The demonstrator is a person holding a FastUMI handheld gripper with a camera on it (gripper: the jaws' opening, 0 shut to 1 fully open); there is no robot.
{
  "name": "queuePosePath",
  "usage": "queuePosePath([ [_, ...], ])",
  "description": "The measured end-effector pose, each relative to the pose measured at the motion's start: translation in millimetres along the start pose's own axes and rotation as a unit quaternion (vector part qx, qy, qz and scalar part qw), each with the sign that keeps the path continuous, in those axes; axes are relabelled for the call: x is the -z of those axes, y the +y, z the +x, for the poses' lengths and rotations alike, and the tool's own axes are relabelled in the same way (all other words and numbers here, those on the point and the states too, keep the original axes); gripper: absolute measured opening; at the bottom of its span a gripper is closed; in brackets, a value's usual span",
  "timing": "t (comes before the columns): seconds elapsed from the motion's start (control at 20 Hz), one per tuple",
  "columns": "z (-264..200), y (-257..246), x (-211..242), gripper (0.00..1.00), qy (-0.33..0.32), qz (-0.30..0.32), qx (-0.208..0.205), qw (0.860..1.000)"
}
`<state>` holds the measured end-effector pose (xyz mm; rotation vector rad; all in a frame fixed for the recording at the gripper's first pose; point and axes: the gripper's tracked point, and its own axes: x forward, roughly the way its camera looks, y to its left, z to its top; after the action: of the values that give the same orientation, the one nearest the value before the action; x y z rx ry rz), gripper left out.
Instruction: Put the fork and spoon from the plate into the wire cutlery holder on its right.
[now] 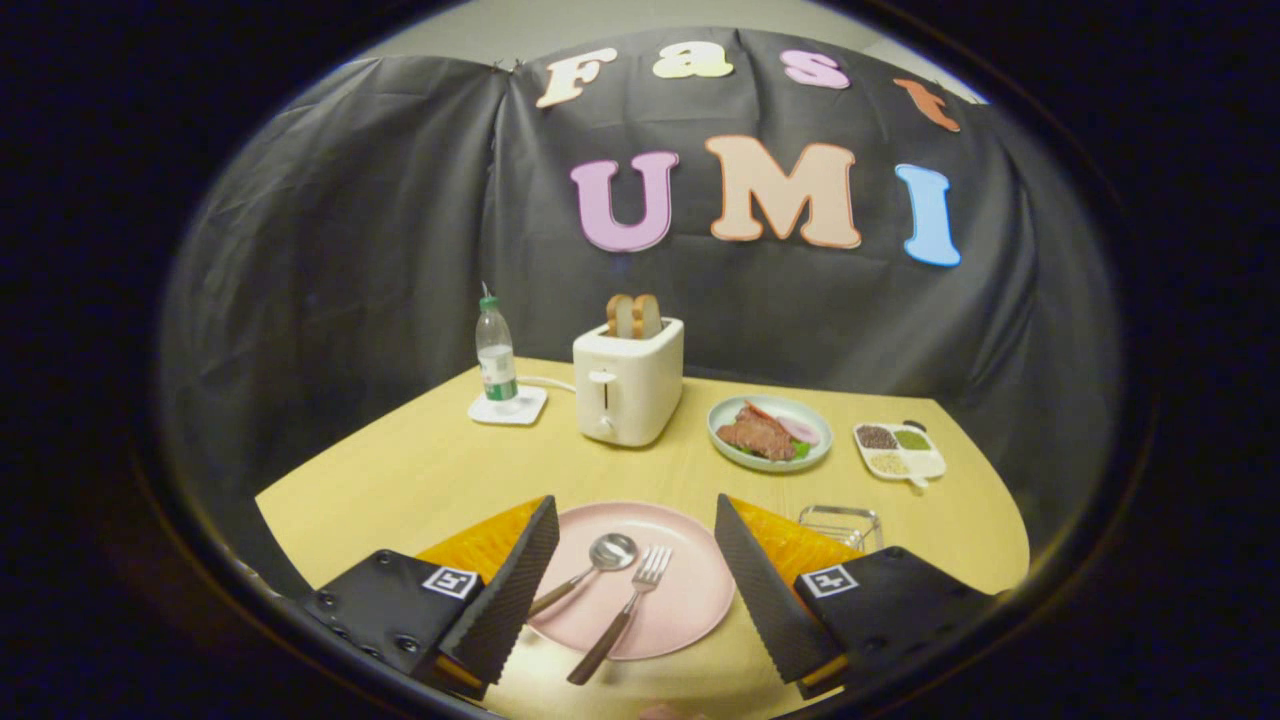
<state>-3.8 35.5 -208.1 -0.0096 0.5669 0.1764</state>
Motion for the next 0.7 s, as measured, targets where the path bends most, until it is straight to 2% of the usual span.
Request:
queuePosePath([
  [0.7, 26.2, -5.0, 118.0, 1.0, 0.161, -0.019, 0.005, 0.987],
])
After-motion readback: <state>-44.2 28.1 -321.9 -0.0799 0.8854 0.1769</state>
